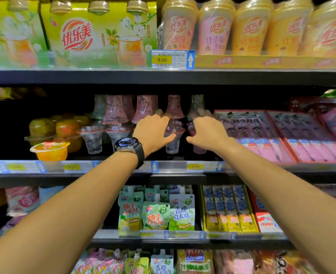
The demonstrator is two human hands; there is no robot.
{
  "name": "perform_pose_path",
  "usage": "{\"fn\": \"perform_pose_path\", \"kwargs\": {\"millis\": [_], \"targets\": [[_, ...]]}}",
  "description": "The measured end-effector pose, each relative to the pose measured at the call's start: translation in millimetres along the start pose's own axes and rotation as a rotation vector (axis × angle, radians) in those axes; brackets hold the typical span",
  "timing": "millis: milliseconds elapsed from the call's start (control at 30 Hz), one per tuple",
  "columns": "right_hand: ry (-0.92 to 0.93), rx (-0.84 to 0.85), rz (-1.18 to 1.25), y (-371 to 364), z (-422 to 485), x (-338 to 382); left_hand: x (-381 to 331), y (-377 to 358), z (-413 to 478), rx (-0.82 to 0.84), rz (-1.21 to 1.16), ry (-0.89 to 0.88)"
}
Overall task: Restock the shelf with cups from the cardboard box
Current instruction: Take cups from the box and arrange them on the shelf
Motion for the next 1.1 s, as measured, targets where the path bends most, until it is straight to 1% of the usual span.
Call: {"fn": "perform_pose_path", "kwargs": {"millis": [133, 267, 433, 500, 567, 733, 967, 1100], "targets": [[0.083, -0.04, 0.028, 1, -18, 20, 3, 15, -22, -0.026, 0.105, 0.035], [0.168, -0.07, 0.088, -1, -34, 35, 11, 29, -53, -0.057, 0.137, 0.1], [0.302, -0.209, 0.256, -1, -70, 76, 23, 49, -121, -0.08, 0.175, 0.216], [0.364, -0.222, 0.314, -8, -90, 101, 30, 54, -159, -0.059, 0.197, 0.263], [0.411, -0.178, 0.347, -19, -113, 130, 38, 59, -201, 0.007, 0.241, 0.32], [0.56, 0.013, 0.36, -57, -170, 201, 58, 64, -305, 0.23, 0.328, 0.453], [0.637, 0.259, 0.337, -115, -235, 265, 84, 45, -421, 0.409, 0.285, 0.578], [0.629, 0.39, 0.314, -151, -274, 300, 103, 26, -477, 0.509, 0.217, 0.595]]}}
Point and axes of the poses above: each hand's wrist, its own z-axis towards the middle knuckle, its own y-axis out of the back of the hand, x = y × z, the point moved 1 cm from there along z, towards the middle knuckle, and after that the axes turned 3 degrees about y, right-handed, at the moved point
